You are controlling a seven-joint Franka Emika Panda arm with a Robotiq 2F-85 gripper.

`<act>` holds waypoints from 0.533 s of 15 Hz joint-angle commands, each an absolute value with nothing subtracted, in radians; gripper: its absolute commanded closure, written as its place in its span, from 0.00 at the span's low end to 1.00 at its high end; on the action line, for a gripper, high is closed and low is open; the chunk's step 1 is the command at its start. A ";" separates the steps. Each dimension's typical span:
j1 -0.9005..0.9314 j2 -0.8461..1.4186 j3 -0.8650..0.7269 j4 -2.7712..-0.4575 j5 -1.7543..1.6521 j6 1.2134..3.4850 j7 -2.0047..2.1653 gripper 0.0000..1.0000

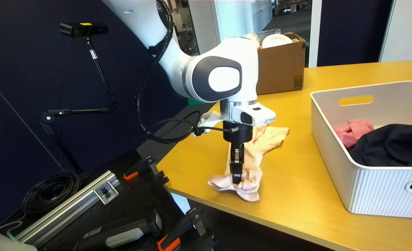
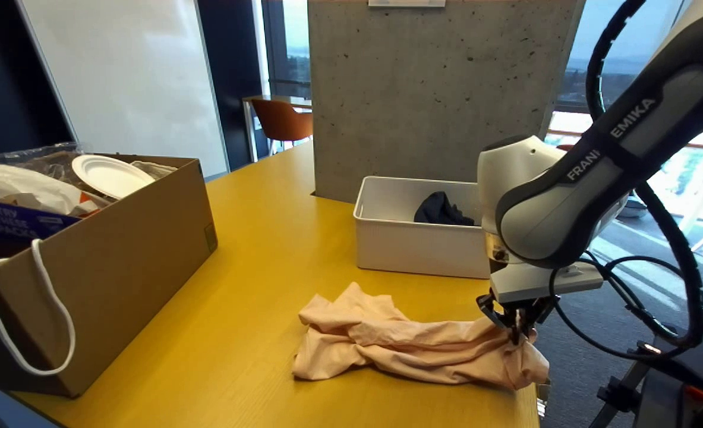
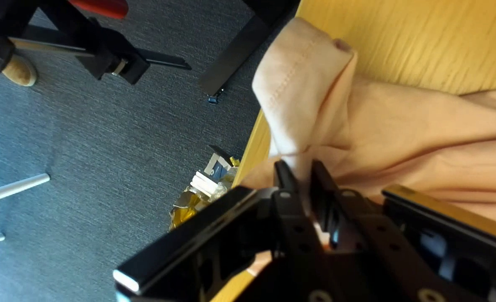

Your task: Unfold the peach t-shirt and lay it out on the table.

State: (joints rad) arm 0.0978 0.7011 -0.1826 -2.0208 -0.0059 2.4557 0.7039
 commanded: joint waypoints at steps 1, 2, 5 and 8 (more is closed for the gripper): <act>0.094 0.659 -0.195 -2.066 0.009 2.515 0.697 0.53; 0.099 0.637 -0.200 -2.083 0.005 2.522 0.694 0.45; 0.117 0.568 -0.223 -2.132 -0.053 2.541 0.650 0.23; 0.110 0.534 -0.239 -2.114 -0.126 2.551 0.569 0.02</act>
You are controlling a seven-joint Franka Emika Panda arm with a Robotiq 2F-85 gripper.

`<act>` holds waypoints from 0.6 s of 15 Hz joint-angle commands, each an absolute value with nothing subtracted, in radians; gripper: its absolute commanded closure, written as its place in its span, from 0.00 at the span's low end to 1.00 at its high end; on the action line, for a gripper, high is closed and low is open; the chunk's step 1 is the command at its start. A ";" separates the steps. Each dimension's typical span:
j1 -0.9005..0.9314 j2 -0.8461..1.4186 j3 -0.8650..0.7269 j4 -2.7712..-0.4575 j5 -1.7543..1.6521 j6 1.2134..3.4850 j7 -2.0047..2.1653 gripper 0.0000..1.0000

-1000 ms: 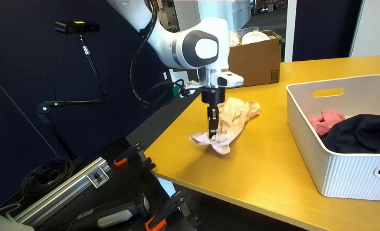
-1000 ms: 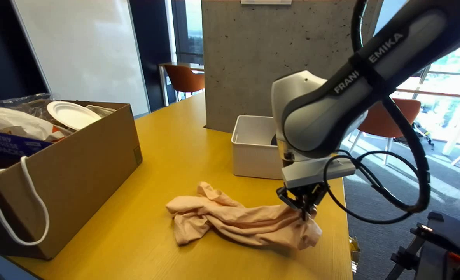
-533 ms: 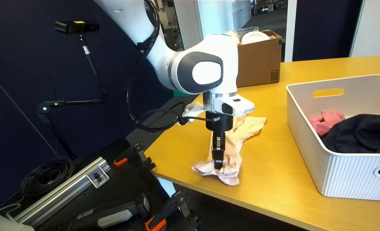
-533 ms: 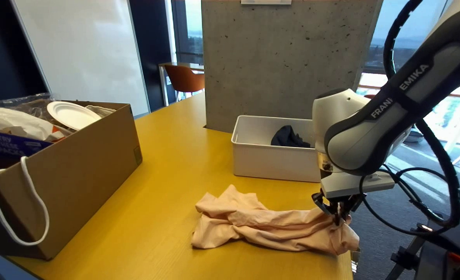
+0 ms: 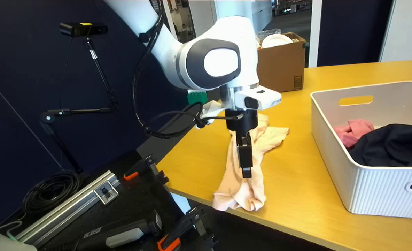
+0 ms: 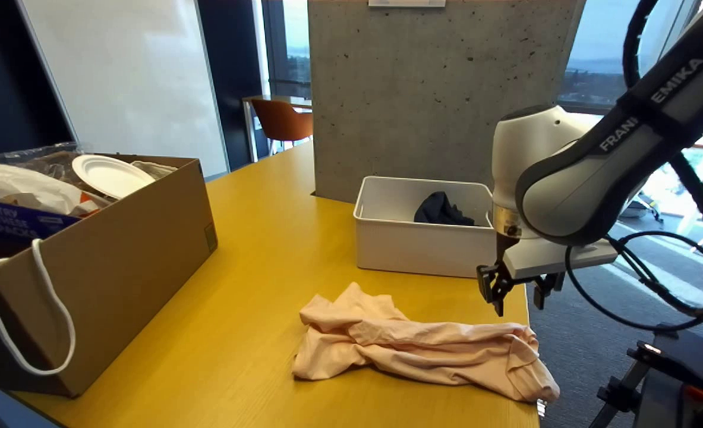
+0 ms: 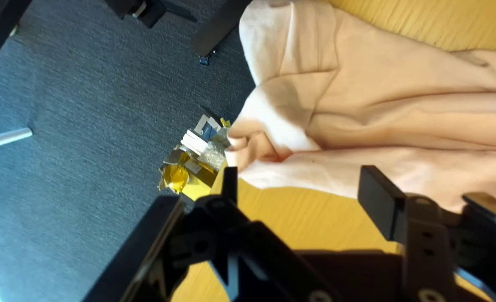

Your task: Unfold the peach t-shirt and lay it out on the table.

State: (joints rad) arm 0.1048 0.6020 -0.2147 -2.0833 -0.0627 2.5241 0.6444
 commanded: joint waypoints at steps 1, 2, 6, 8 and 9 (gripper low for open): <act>0.101 0.528 -0.237 -2.102 -0.146 2.555 0.533 0.00; 0.096 0.527 -0.237 -2.085 -0.170 2.564 0.491 0.00; 0.088 0.569 -0.211 -1.966 -0.216 2.557 0.340 0.00; 0.093 0.599 -0.187 -1.886 -0.227 2.541 0.275 0.00; 0.096 0.621 -0.169 -1.836 -0.230 2.531 0.243 0.00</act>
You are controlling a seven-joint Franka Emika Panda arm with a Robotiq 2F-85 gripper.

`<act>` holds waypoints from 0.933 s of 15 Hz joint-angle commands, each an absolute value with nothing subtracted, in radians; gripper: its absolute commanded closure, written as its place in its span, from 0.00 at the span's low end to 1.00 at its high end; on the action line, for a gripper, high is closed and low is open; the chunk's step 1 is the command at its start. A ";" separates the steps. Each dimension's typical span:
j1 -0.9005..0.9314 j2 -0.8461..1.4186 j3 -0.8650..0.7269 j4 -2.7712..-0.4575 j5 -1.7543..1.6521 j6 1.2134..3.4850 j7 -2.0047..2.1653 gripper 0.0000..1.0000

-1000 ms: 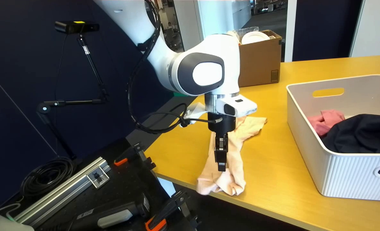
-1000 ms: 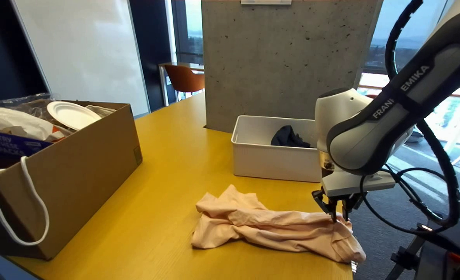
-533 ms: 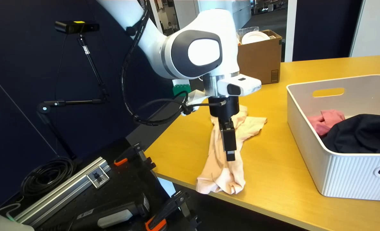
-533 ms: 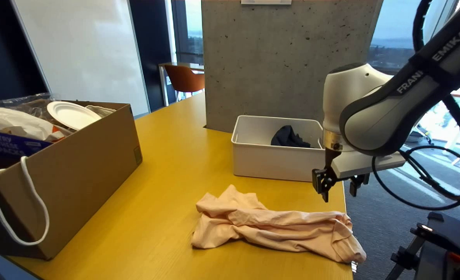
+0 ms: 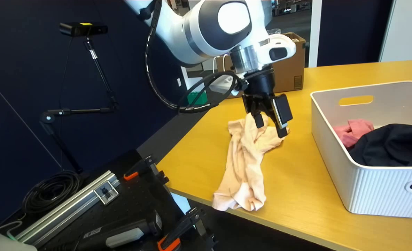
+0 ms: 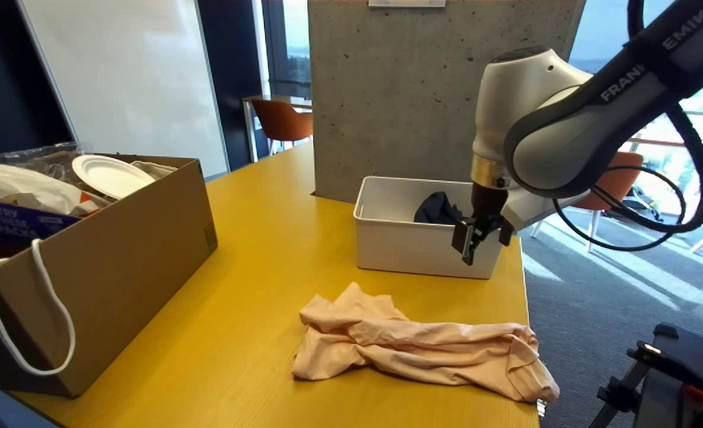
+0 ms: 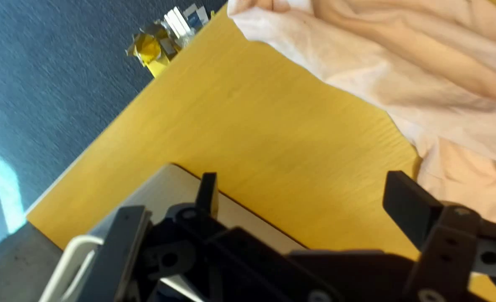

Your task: Unfold the peach t-shirt and lay it out on the table.

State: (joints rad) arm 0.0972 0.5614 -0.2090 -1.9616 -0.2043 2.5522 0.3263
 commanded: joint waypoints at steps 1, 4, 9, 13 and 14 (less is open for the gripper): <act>0.099 0.640 -0.154 -1.797 -0.235 2.532 0.212 0.00; 0.082 0.744 -0.085 -1.649 -0.216 2.540 0.079 0.00; 0.073 0.887 0.007 -1.523 -0.216 2.586 -0.130 0.00; 0.059 0.958 0.087 -1.469 -0.215 2.628 -0.302 0.00; 0.044 0.980 0.115 -1.448 -0.207 2.628 -0.353 0.00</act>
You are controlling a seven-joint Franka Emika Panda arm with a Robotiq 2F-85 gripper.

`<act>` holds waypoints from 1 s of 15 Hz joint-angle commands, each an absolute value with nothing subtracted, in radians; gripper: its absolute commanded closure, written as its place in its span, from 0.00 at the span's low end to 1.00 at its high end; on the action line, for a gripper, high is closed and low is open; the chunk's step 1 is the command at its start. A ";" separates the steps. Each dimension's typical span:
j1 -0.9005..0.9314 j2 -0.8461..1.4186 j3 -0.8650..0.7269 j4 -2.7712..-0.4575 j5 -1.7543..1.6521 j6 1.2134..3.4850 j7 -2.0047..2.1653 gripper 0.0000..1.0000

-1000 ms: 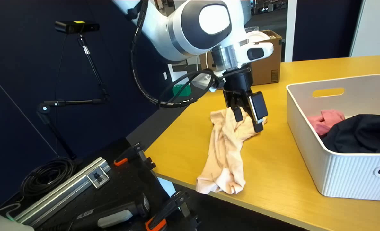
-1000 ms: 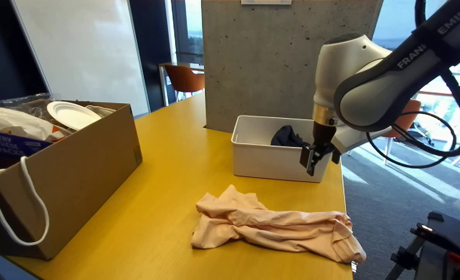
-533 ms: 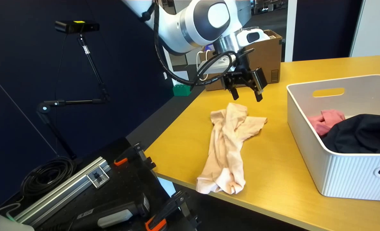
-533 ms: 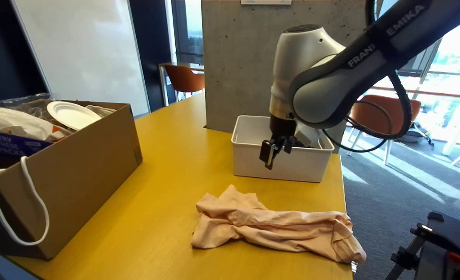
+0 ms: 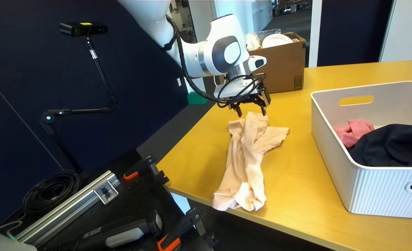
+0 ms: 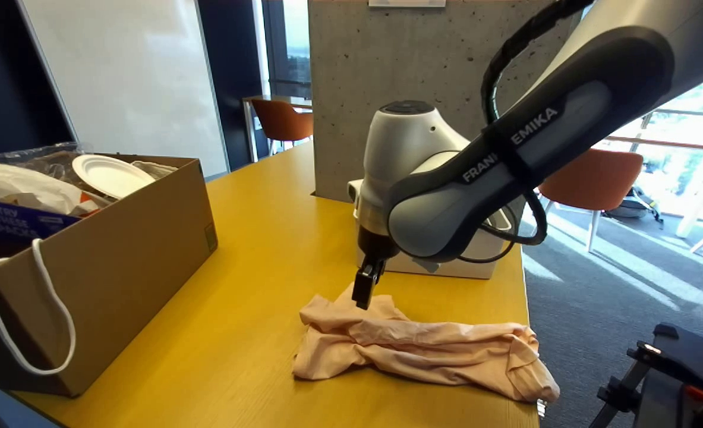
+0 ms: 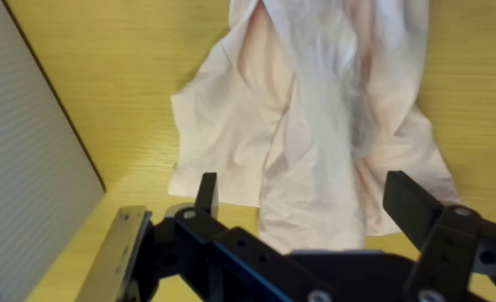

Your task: Unfold the peach t-shirt and lay it out on the table.

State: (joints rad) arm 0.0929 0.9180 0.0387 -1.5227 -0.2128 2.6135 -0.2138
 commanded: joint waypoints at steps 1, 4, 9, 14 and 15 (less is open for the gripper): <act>0.033 0.999 0.135 -1.430 -0.201 2.619 -0.394 0.00; 0.005 1.052 0.184 -1.375 -0.191 2.594 -0.493 0.00; -0.022 1.122 0.217 -1.300 -0.191 2.556 -0.587 0.00; -0.014 1.162 0.216 -1.236 -0.185 2.492 -0.629 0.42; -0.010 1.164 0.214 -1.230 -0.184 2.483 -0.629 0.51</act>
